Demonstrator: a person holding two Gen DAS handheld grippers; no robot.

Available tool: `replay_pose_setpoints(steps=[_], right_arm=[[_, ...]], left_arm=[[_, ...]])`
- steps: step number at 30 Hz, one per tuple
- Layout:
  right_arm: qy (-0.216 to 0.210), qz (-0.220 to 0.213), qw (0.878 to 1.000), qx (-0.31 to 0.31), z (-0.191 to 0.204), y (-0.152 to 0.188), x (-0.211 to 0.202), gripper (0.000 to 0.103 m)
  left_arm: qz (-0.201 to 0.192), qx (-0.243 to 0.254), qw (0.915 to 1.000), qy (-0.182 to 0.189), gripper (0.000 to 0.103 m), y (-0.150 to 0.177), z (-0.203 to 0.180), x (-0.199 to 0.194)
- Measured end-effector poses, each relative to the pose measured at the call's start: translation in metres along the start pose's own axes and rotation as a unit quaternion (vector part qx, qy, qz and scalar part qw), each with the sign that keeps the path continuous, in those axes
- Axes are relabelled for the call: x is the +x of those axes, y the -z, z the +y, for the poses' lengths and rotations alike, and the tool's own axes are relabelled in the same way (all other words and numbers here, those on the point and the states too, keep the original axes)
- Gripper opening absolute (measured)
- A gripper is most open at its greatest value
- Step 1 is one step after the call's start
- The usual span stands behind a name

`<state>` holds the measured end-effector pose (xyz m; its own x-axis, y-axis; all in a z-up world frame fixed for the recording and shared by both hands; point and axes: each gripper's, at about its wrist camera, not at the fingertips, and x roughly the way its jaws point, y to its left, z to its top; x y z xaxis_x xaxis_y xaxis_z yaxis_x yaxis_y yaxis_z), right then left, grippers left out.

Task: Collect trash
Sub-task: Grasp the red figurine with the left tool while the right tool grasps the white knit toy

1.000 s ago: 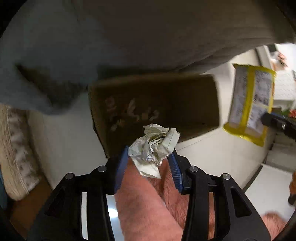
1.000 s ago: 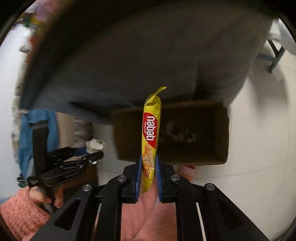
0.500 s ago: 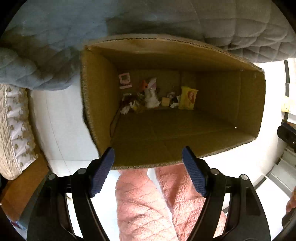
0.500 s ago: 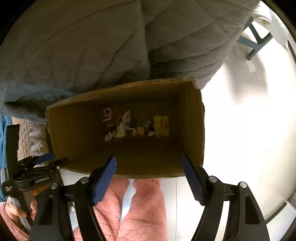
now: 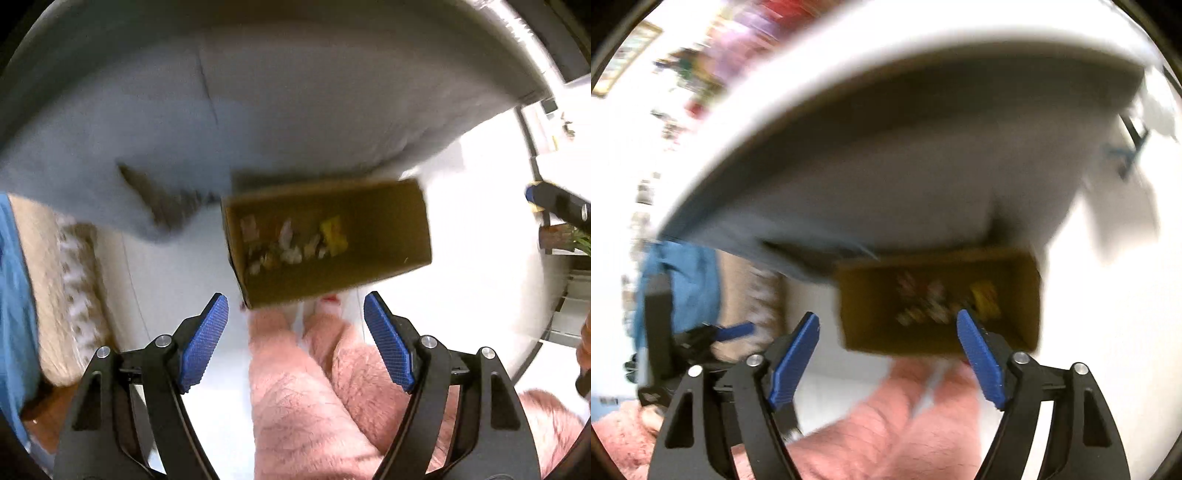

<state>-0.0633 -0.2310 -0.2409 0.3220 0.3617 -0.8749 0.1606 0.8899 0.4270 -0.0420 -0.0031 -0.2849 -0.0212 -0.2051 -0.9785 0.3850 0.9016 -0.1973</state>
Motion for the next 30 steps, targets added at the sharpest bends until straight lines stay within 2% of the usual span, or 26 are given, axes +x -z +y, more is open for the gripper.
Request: replay_pose_setpoints(steps=[2, 4, 7, 9, 12, 15, 18, 20, 21, 22, 23, 24, 25, 27, 30], right_arm=[[-0.012, -0.036, 0.999, -0.009, 0.018, -0.015, -0.020, 0.077], [-0.003, -0.099, 0.995, -0.027, 0.039, -0.043, -0.045, 0.080], [0.060, -0.166, 0.983, -0.056, 0.062, -0.087, -0.063, 0.086], [0.086, -0.183, 0.977, -0.070, 0.071, -0.119, -0.064, 0.086], [0.122, -0.184, 0.972, -0.082, 0.085, -0.166, -0.056, 0.086], [0.162, -0.164, 0.970, -0.077, 0.089, -0.201, -0.028, 0.086], [0.207, -0.147, 0.964, -0.081, 0.094, -0.222, -0.012, 0.086], [0.221, -0.123, 0.963, -0.087, 0.093, -0.233, 0.002, 0.086], [0.227, -0.110, 0.964, -0.087, 0.091, -0.234, 0.006, 0.073], [0.225, -0.095, 0.966, -0.088, 0.089, -0.235, 0.011, 0.061], [0.218, -0.093, 0.967, -0.090, 0.088, -0.236, 0.010, 0.060], [0.211, -0.095, 0.968, -0.094, 0.089, -0.235, 0.007, 0.054], [0.200, -0.098, 0.970, -0.094, 0.090, -0.235, 0.002, 0.051], [0.146, -0.124, 0.977, -0.092, 0.093, -0.228, -0.021, 0.051], [0.095, -0.157, 0.980, -0.083, 0.091, -0.212, -0.061, 0.051]], left_arm=[[-0.044, 0.011, 0.9989, -0.011, 0.080, -0.004, -0.001, -0.034], [-0.084, 0.020, 0.9960, -0.025, 0.080, -0.008, -0.002, -0.063], [-0.133, 0.020, 0.9902, -0.038, 0.081, -0.011, 0.002, -0.099], [-0.149, 0.014, 0.9879, -0.042, 0.081, -0.010, 0.006, -0.109], [-0.165, -0.001, 0.9848, -0.054, 0.081, -0.005, 0.015, -0.119], [-0.171, -0.019, 0.9829, -0.065, 0.081, 0.005, 0.031, -0.125], [-0.174, -0.043, 0.9813, -0.070, 0.081, 0.016, 0.046, -0.130], [-0.175, -0.059, 0.9803, -0.071, 0.081, 0.021, 0.054, -0.132], [-0.175, -0.064, 0.9800, -0.070, 0.081, 0.023, 0.059, -0.134], [-0.174, -0.072, 0.9796, -0.068, 0.081, 0.025, 0.064, -0.134], [-0.174, -0.078, 0.9795, -0.065, 0.081, 0.026, 0.068, -0.136], [-0.174, -0.084, 0.9794, -0.061, 0.081, 0.026, 0.071, -0.137], [-0.174, -0.087, 0.9791, -0.058, 0.081, 0.026, 0.074, -0.138], [-0.176, -0.089, 0.9789, -0.054, 0.081, 0.022, 0.075, -0.138], [-0.177, -0.083, 0.9798, -0.042, 0.081, 0.009, 0.072, -0.136]])
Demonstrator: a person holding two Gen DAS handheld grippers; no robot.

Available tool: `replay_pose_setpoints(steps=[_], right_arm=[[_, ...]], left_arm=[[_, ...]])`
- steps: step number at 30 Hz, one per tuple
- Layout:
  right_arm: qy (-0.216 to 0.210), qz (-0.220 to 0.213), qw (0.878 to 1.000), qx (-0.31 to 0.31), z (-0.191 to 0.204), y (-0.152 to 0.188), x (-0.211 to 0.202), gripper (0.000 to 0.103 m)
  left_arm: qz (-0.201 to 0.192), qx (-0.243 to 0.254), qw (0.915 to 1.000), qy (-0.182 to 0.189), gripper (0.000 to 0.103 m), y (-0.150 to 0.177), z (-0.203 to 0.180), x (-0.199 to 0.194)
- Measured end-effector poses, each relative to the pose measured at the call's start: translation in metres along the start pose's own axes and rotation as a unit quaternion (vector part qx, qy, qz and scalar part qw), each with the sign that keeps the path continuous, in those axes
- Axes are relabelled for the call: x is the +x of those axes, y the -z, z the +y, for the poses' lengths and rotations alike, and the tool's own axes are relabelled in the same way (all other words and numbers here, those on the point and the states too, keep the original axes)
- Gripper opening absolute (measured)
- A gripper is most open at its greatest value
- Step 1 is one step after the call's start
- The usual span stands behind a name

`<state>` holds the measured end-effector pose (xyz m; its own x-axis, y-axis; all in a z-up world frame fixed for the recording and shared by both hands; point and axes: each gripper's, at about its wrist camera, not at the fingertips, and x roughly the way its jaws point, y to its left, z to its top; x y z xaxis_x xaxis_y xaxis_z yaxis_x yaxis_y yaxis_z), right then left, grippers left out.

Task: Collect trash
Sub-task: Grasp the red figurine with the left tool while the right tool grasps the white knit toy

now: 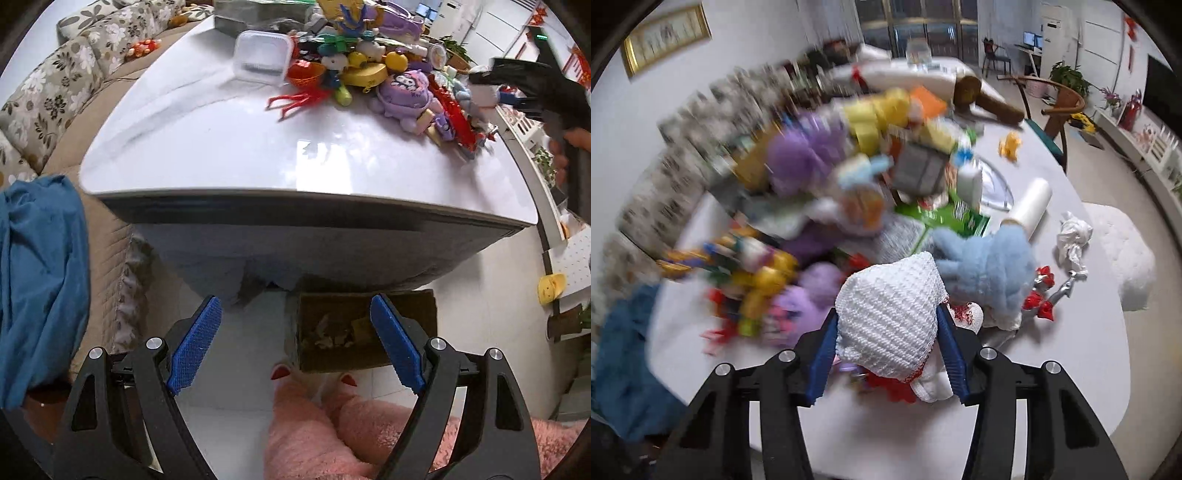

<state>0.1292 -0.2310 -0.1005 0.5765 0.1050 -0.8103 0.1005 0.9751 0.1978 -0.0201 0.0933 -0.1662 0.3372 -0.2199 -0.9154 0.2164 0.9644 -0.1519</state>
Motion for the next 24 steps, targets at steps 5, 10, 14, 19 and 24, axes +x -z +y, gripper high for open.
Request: replay_pose_setpoints(steps=[5, 10, 14, 19, 24], right_arm=[[-0.052, -0.029, 0.998, 0.018, -0.014, 0.029, -0.057, 0.051], [-0.080, -0.018, 0.996, 0.042, -0.021, 0.077, -0.085, 0.052], [-0.084, -0.007, 0.994, 0.066, -0.026, 0.107, -0.092, 0.052], [-0.075, 0.017, 0.992, 0.098, -0.041, 0.135, -0.093, 0.052], [-0.056, 0.027, 0.991, 0.122, -0.053, 0.149, -0.090, 0.052]], left_arm=[[-0.008, 0.012, 0.9998, 0.013, 0.081, -0.032, -0.009, 0.015], [-0.044, 0.043, 0.9976, -0.030, 0.081, -0.084, -0.006, 0.039], [-0.053, 0.097, 0.9914, -0.069, 0.081, -0.130, -0.009, 0.066], [-0.047, 0.153, 0.9823, -0.097, 0.081, -0.165, -0.018, 0.095], [-0.035, 0.162, 0.9853, -0.041, 0.050, -0.172, -0.018, 0.102]])
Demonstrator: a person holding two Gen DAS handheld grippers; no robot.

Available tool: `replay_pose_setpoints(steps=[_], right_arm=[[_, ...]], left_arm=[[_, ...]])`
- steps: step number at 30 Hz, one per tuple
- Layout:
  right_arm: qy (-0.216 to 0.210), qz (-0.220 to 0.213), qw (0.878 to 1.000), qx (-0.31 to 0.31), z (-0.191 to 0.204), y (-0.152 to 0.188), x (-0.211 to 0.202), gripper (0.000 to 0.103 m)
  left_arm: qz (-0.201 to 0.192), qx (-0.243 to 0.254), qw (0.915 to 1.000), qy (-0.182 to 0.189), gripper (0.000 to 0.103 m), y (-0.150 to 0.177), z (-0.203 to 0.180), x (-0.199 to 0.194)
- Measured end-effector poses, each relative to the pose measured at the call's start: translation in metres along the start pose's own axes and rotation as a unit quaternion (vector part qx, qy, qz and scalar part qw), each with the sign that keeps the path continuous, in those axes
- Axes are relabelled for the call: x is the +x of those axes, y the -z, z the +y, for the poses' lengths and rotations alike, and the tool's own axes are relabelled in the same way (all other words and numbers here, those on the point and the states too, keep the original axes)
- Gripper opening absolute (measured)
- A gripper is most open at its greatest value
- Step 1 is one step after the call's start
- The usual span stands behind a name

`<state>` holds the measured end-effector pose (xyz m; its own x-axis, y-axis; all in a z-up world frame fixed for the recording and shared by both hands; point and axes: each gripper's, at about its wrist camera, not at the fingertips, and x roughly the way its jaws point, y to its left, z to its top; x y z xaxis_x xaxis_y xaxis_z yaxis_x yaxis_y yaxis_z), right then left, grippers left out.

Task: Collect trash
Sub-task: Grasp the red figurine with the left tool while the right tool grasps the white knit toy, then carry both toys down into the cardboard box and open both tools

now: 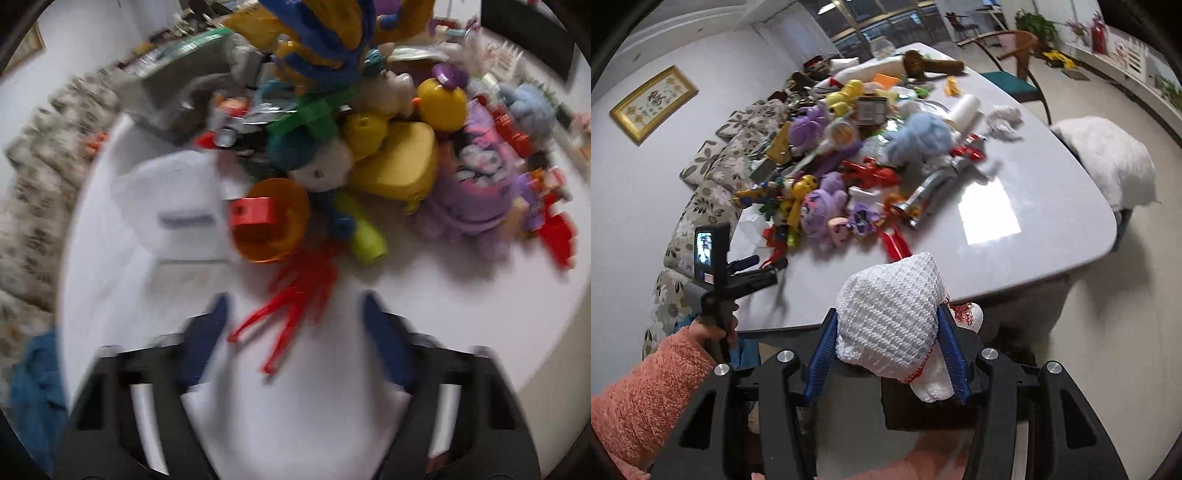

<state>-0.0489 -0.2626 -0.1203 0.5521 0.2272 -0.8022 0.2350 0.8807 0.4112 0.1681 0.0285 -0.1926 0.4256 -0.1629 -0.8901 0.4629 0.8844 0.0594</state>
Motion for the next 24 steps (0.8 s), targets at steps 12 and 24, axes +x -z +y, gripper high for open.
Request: replay_pose_setpoints(steps=[12, 24], right_arm=[[-0.037, 0.014, 0.999, -0.001, 0.013, 0.000, 0.019, 0.052], [-0.029, 0.095, 0.994, -0.054, 0.009, 0.037, 0.053, 0.052]], left_arm=[[-0.019, -0.085, 0.9829, 0.162, 0.034, 0.047, 0.011, -0.049], [0.007, -0.018, 0.9744, 0.224, 0.034, 0.113, -0.070, -0.092]])
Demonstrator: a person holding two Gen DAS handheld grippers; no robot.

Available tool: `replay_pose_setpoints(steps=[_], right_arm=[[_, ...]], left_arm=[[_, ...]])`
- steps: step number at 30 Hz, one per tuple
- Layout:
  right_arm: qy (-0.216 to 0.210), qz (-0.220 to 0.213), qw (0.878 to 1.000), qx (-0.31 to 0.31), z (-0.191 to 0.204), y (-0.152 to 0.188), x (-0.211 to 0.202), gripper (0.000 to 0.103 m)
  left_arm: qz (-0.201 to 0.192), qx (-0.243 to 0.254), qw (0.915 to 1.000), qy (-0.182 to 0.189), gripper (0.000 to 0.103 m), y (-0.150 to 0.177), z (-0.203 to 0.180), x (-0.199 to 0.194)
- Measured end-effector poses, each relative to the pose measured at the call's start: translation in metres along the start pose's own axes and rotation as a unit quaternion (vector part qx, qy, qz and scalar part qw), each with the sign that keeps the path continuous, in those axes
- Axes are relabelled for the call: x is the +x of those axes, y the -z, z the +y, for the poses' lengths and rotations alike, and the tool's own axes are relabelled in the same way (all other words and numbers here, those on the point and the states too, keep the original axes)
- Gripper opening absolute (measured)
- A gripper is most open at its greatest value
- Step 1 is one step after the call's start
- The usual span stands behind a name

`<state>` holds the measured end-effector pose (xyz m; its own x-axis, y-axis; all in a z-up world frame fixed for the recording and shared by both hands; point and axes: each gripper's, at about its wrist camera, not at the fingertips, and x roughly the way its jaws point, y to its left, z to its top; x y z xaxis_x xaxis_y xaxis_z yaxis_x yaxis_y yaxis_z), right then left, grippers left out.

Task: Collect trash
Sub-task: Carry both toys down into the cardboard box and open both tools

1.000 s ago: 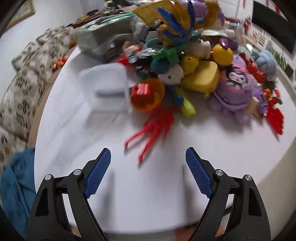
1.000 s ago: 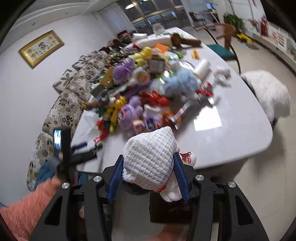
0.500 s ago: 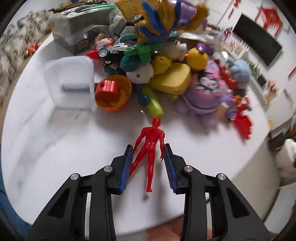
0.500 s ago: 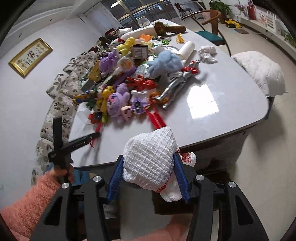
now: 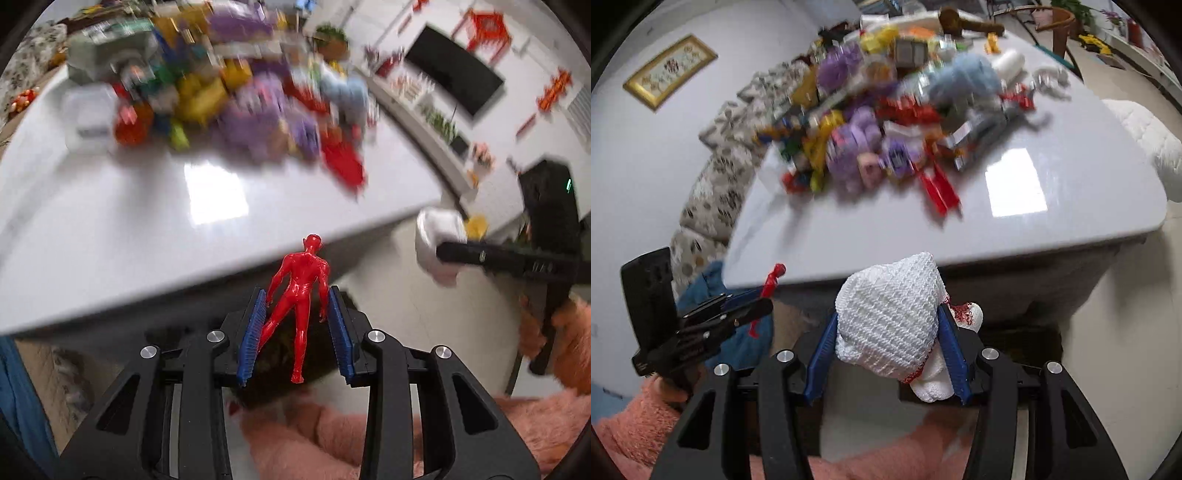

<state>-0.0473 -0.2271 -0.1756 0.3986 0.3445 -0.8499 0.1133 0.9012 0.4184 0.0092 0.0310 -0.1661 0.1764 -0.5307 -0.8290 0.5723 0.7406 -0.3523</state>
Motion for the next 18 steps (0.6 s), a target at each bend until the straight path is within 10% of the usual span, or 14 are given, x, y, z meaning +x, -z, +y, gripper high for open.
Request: replay_pose_setpoints(steps=[18], right_arm=[[0.089, 0.164, 0.977, 0.103, -0.166, 0.103, 0.189, 0.053]], left_arm=[[0.240, -0.102, 0.9624, -0.077, 0.034, 0.119, 0.009, 0.273]])
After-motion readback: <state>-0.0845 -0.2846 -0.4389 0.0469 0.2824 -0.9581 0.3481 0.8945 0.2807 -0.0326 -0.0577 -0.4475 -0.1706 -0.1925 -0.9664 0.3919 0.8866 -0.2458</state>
